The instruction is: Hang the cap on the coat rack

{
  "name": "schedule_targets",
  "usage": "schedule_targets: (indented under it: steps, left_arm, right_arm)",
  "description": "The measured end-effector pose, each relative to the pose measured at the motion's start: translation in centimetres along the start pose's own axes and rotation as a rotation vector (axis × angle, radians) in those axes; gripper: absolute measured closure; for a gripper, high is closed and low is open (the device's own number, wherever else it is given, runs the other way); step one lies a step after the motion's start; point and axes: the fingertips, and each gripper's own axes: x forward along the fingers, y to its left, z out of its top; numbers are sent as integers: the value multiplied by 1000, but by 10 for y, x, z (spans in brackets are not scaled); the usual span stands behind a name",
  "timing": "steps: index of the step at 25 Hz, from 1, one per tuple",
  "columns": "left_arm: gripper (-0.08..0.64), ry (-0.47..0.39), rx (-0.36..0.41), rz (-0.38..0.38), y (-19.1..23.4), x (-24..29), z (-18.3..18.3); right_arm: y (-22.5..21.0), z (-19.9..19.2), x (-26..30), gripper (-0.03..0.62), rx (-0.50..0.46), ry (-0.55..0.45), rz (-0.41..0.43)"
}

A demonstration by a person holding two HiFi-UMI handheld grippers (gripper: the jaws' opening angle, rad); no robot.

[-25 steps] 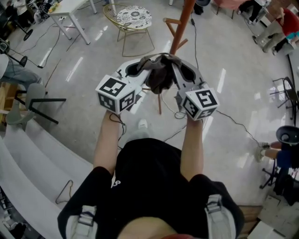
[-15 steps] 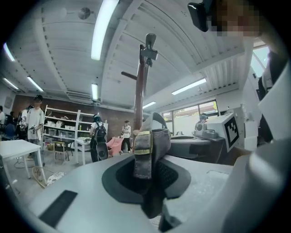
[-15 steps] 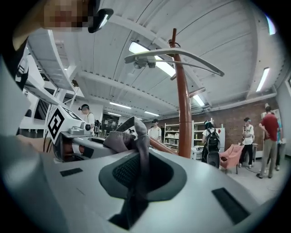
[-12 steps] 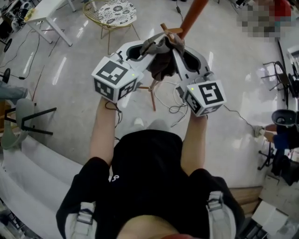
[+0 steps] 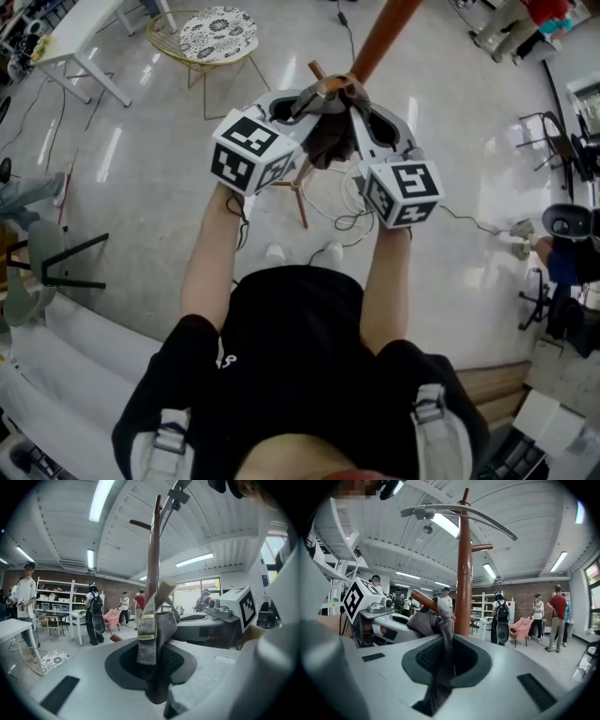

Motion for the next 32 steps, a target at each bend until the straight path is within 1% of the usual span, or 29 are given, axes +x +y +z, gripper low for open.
schedule_targets:
  steps: [4,9,13,16,17,18,19,20,21,23,24,25,26,28,29,30,31,32]
  left_arm:
    - [523,42,7,-4,2,21,-13]
    - [522,85,24,22,1,47,-20]
    - [517,99,28,67,7,51,-29]
    - [508,96,11,89,9,54,-31]
    - [497,95,-1,96,9,55,-31]
    - [466,91,-13,104,9,54,-31]
    - [426,74,-32,113,10,51,-32]
    - [355,36,-64,125,10,43,-32]
    - [310,-20,-112,141,12,32,-31]
    - [305,-130,-209,176,15,8,-27]
    - [305,-157,-226,196,15,-1,-24]
    - [307,-167,-216,218,13,-6,-18]
    - [308,-174,-188,241,11,-10,-10]
    - [325,-223,-136,284,6,-18,13]
    - [359,-262,-125,307,4,-23,25]
    - [418,-300,-120,335,1,-29,34]
    - [523,-331,-117,365,-2,-34,42]
    - [561,-354,-115,391,-6,-38,47]
  right_arm:
    - [-11,-18,7,581,10,34,-12]
    - [-31,-33,14,581,24,66,6]
    - [-28,-40,25,581,27,77,71]
    - [-29,-37,30,577,26,74,136]
    - [-32,-38,30,565,26,80,163]
    - [-35,-41,30,543,27,88,192]
    - [-37,-44,29,500,30,97,222]
    - [-37,-46,28,448,34,102,253]
    - [-36,-47,26,423,37,103,289]
    - [-32,-42,22,414,41,85,379]
    - [-32,-36,18,410,45,66,433]
    - [-33,-27,13,409,51,41,484]
    - [-37,-16,10,405,55,9,525]
    - [-47,11,7,409,53,-72,571]
    - [-51,25,7,420,52,-116,577]
    - [-55,37,7,442,55,-158,568]
    - [-59,48,7,479,62,-199,544]
    - [-63,57,4,534,75,-243,510]
